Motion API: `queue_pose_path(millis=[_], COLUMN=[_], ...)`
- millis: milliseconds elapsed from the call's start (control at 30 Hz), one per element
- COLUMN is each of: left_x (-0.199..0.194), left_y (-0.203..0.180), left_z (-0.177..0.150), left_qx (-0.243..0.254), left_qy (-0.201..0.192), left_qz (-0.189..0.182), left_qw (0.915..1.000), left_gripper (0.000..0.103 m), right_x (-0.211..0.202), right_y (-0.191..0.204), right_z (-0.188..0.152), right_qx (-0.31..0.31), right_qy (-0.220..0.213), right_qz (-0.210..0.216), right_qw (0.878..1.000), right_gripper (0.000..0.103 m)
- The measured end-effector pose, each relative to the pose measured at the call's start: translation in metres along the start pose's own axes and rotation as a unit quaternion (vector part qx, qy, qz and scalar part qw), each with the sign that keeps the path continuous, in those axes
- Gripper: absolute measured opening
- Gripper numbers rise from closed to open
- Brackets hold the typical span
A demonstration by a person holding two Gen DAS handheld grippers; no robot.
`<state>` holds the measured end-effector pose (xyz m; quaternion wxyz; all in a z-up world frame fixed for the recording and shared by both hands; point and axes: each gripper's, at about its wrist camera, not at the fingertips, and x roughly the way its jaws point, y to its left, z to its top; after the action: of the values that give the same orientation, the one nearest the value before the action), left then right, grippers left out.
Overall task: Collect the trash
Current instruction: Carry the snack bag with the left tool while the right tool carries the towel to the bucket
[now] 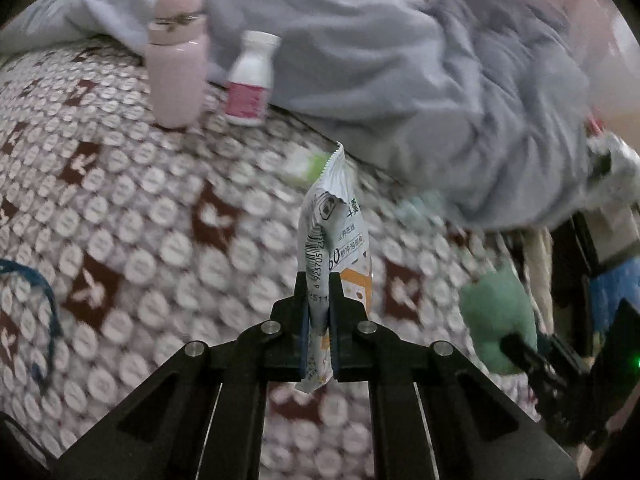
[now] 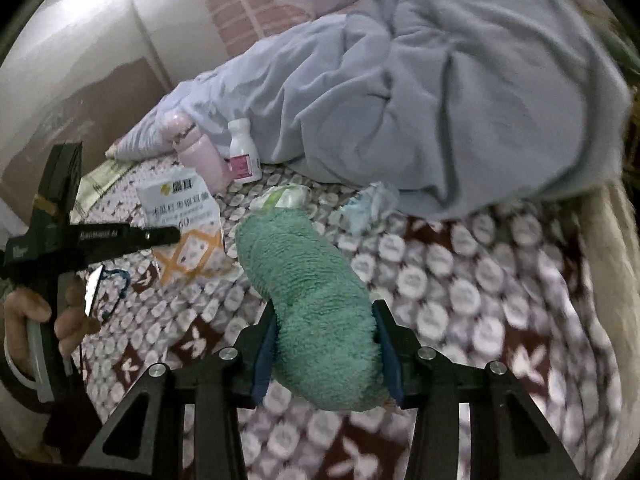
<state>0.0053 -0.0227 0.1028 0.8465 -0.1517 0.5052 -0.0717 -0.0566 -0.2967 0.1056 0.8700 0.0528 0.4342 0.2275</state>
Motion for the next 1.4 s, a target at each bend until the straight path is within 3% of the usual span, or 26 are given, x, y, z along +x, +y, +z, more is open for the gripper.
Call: queue_pose_path(millis=[333, 767, 1400], left_x=[0.006, 0.020, 0.037], left_y=[-0.094, -0.193, -0.336], left_z=[-0.043, -0.077, -0.126], left_qx=[0.076, 0.167, 0.282], left_qy=[0.018, 0.022, 0.033], left_qz=[-0.027, -0.044, -0.093], left_qw=[0.9966, 0.9848, 0.9544], left_gripper=[0.005, 0.005, 0.005], right_x=[-0.055, -0.123, -0.221], right_y=[-0.030, -0.089, -0.185], right_z=[-0.032, -0.063, -0.124], right_qx=[0.042, 0.102, 0.201], right_qy=[-0.025, -0.061, -0.107], right_qz=[-0.037, -0.085, -0.178], right_qw=[0.998, 0.989, 0.957], right_gripper=[0.044, 0.044, 0.044])
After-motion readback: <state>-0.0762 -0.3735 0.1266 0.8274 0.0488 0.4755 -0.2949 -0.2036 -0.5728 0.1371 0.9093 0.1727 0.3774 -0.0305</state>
